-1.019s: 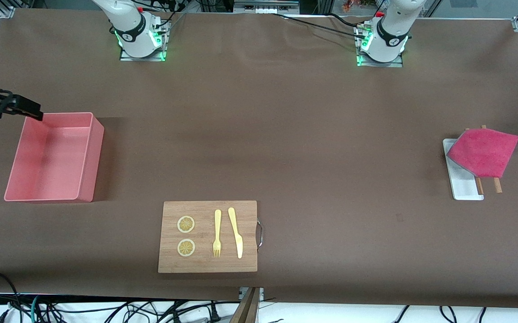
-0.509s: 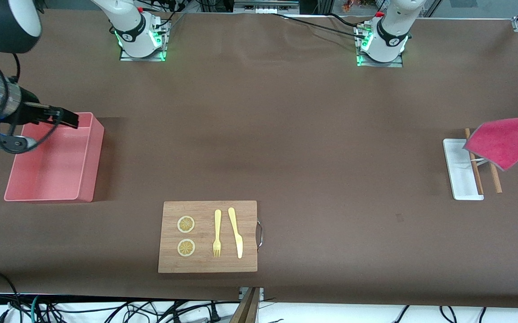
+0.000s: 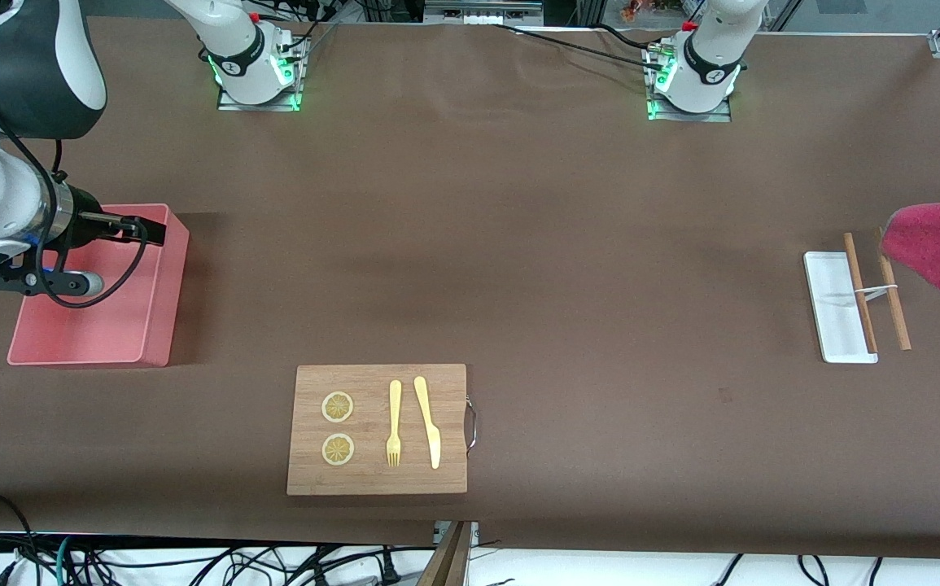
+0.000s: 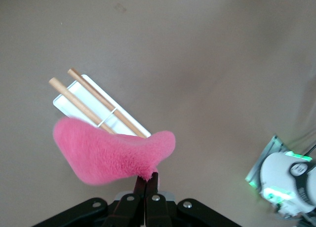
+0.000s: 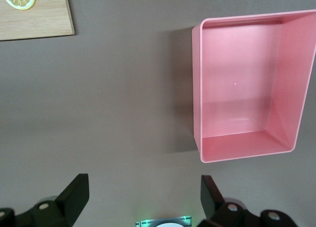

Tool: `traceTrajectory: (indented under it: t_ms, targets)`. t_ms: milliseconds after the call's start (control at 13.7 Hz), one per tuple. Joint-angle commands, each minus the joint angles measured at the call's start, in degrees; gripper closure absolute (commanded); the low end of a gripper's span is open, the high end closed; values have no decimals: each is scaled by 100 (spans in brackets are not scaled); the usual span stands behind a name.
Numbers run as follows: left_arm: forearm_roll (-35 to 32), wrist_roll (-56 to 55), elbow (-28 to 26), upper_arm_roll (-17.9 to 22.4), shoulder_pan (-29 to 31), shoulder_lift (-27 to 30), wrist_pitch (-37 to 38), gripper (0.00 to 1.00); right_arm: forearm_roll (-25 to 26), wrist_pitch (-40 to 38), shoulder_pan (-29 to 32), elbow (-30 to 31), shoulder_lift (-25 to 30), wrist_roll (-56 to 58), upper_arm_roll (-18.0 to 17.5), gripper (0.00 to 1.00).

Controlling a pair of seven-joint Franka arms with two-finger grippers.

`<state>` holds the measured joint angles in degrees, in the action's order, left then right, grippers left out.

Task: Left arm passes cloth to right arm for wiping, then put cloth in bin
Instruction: 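Lift the pink cloth with the left gripper while the right gripper advances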

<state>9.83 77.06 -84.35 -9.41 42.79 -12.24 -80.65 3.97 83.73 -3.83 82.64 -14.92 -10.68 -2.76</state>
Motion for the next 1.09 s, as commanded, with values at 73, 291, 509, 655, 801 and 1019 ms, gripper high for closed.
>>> traceTrajectory:
  t_ms: [73,291,509,655,801,1019]
  targets:
    - [-314,-1908,-126,-454,-500,432,260,100,-307,2,58,-72,-124,5,-5,0]
    - [-428,-3868,23,-1578,-500,450,349,100,-810,300,14,-63,-335,-74,-5,0]
    - [-447,-5679,32,-2581,-552,398,296,100,-923,512,-38,-55,-459,-354,-32,0]
    - [-350,-6717,32,-2890,-858,337,209,100,-1309,635,-91,-55,-520,-889,-67,0]
    - [-114,-7693,41,-2900,-1412,143,-37,100,-1574,845,-214,-55,-599,-1504,-154,0]
    - [90,-8959,32,-2900,-2203,-102,-923,100,-1750,1302,-223,-46,-704,-2488,-532,0]
